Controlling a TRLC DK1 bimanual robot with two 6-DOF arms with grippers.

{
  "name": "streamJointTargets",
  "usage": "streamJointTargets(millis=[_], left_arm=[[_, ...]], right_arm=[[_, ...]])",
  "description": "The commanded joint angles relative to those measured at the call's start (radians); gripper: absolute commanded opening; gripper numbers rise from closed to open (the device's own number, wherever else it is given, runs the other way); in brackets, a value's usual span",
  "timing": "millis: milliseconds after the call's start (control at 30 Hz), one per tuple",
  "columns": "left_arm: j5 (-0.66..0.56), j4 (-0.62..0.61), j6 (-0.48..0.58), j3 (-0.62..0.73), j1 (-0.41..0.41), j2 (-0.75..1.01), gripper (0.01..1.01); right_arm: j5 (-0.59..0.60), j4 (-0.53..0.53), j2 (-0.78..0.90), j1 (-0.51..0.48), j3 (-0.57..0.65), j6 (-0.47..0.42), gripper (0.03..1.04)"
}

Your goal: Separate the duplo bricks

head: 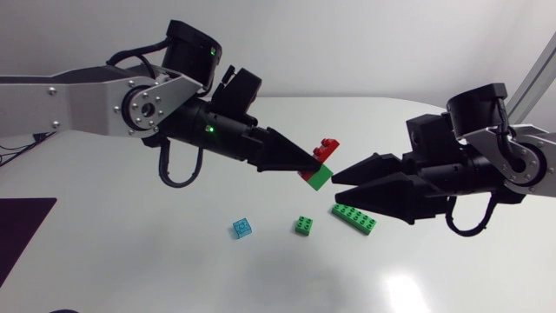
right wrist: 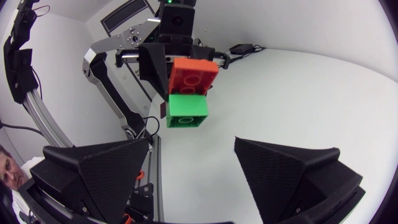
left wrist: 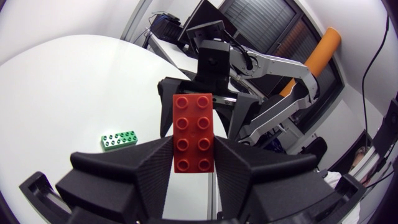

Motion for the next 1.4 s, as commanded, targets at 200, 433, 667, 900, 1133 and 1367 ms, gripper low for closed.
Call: streamJointTargets(millis=[200,433,667,900,1133,1367], left_arm=[[0.036,0.014,-0.048,-0.046,-0.042,-0.023,0.220],[0.036,0.016,-0.046,-0.043,-0.065,-0.016,0.220],[0.036,0.017,-0.040,-0.046,-0.066,-0.008,0.220],[0.036,0.017,-0.039,-0.046,-0.072,-0.008,0.220],[0.036,0.019,-0.039,-0.040,-0.072,-0.008,0.220],[0.034,0.019,-0.034,-0.033,-0.072,-0.014,0.220]], right_arm=[[-0.044,0.036,0.042,-0.012,0.033,0.069,0.96],[-0.063,0.036,0.039,-0.015,0.032,0.072,0.85],[-0.077,0.036,0.024,-0.010,0.026,0.070,0.63],[-0.094,0.031,0.015,0.008,0.023,0.070,0.45],[-0.113,0.022,0.007,0.020,0.014,0.069,0.42],[-0.113,0.013,0.008,0.033,0.007,0.069,0.35]])
